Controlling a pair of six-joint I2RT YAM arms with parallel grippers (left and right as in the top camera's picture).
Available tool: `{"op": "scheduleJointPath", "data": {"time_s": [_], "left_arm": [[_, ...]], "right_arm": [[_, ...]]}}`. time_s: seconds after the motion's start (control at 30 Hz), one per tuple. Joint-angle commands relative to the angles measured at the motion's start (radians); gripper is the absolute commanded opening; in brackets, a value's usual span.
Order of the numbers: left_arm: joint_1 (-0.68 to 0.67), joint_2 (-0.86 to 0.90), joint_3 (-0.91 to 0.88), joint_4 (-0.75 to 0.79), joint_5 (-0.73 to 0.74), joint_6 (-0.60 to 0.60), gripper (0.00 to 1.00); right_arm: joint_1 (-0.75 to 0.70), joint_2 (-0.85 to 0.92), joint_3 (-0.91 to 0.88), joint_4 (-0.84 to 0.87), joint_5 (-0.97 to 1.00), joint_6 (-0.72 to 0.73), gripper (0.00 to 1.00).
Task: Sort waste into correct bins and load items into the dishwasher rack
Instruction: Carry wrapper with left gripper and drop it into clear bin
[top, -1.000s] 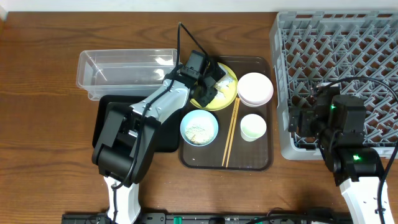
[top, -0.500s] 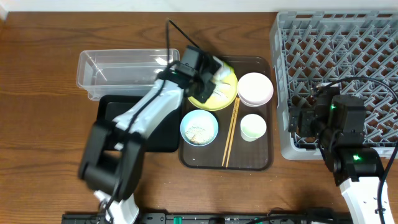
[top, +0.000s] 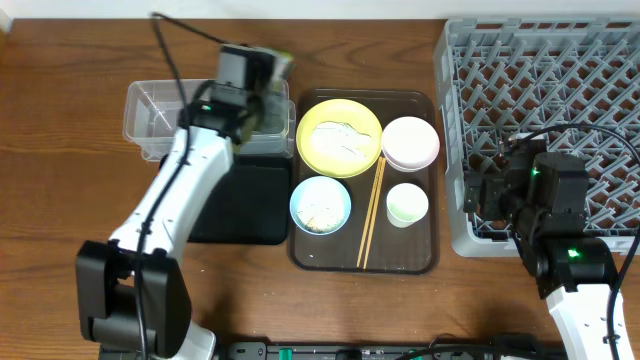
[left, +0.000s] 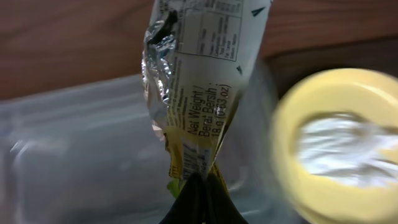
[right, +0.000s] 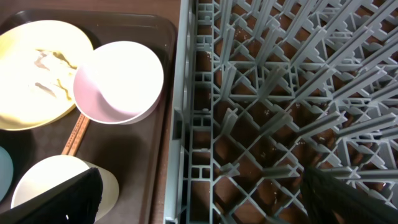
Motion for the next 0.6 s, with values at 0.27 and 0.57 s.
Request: {"op": "scheduleJointPath", "data": {"time_s": [0.27, 0.57], "left_arm": [[0.019, 0.019, 0.014, -0.039, -0.033, -0.055, 0.49], [-0.093, 0.013, 0.014, 0.047, 0.25, 0.08, 0.52]], "right_arm": [[-0.01, -0.002, 0.023, -0.001, -0.004, 0.011, 0.99], [-0.01, -0.001, 0.023, -0.001, -0.003, 0.011, 0.99]]}}
